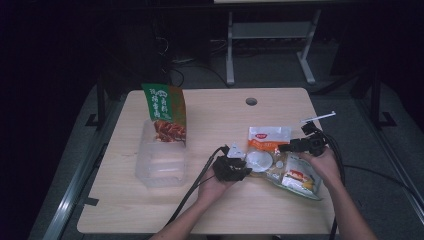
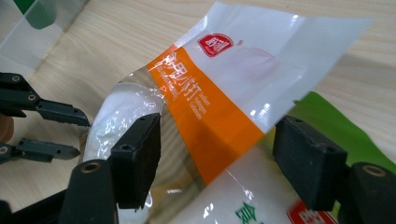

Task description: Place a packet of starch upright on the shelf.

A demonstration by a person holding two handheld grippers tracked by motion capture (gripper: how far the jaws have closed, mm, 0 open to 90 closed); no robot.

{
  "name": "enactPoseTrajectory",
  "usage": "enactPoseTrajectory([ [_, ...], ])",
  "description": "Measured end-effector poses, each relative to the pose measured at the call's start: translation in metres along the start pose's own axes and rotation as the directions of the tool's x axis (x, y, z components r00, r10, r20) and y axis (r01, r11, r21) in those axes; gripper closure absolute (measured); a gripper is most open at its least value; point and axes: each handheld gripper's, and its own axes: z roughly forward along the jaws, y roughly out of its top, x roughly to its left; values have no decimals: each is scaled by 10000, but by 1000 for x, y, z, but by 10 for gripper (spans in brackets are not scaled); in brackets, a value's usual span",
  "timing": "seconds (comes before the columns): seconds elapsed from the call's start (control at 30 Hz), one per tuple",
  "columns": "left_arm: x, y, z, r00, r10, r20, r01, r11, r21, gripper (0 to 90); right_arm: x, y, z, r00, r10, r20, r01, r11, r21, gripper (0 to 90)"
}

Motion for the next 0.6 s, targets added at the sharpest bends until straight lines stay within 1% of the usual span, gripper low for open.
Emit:
enactPoseTrajectory([
  [0.03, 0, 0, 0, 10000, -7, -2, 7, 10000, 20, 641, 0, 1, 4, 10000, -5, -3, 5, 10000, 52, 331],
  [0.07, 0, 1, 0, 10000, -2, -4, 2, 10000, 21, 639, 0, 2, 8, 10000, 13, -5, -13, 9999, 144, 361],
  [0.1, 0, 1, 1, 10000, -19, -17, 19, 10000, -1, 638, 0, 2, 9, 10000, 33, -65, -32, 9998, 175, 383],
  [0.17, -1, 1, 1, 10000, -2, -34, 2, 10000, -5, 637, 0, 2, 13, 9995, 109, -284, -101, 9996, 277, 403],
  [0.2, -1, 1, 1, 10000, 8, -32, -8, 10000, -16, 637, 0, 1, 15, 9994, 119, -315, -109, 9994, 327, 427],
  [0.23, -1, 1, 1, 10000, 1, -31, -1, 10000, -11, 637, 0, 1, 17, 9989, 164, -442, -147, 9992, 384, 444],
  [0.3, -1, 1, 1, 10000, 1, -29, -1, 10000, -10, 637, 0, 1, 18, 9985, 270, -483, -251, 9989, 401, 462],
  [0.33, -1, 1, 1, 10000, 1, -29, -1, 10000, -10, 637, 0, 1, 19, 9982, 315, -504, -295, 9988, 400, 488],
  [0.37, -1, 1, 1, 10000, -24, -25, 24, 10000, -15, 637, 0, 1, 19, 9972, 338, -674, -310, 9987, 416, 529],
  [0.4, -1, 1, 1, 10000, -24, -25, 24, 10000, -15, 637, 0, 1, 19, 9972, 338, -674, -310, 9987, 416, 529],
  [0.43, -1, 1, 1, 10000, -46, -29, 46, 10000, -24, 637, -1, 1, 20, 9963, 360, -775, -329, 9986, 415, 537],
  [0.47, 0, 1, 1, 10000, -9, -10, 9, 10000, 27, 633, 1, 1, 23, 9956, 359, -864, -312, 9980, 556, 614],
  [0.5, 0, 1, 1, 10000, -13, 3, 13, 10000, 28, 631, 2, 0, 24, 9949, 403, -921, -345, 9974, 640, 634],
  [0.53, 0, 1, 1, 10000, -13, 3, 13, 10000, 28, 628, 2, 0, 24, 9949, 403, -921, -345, 9974, 640, 634],
  [0.57, 0, 1, 1, 10000, -47, 25, 47, 10000, 22, 621, 5, 0, 26, 9941, 266, -1056, -215, 9986, 492, 728],
  [0.6, 0, 1, 0, 10000, -34, 46, 34, 10000, 47, 615, 6, 1, 26, 9933, 208, -1139, -155, 9987, 477, 762],
])
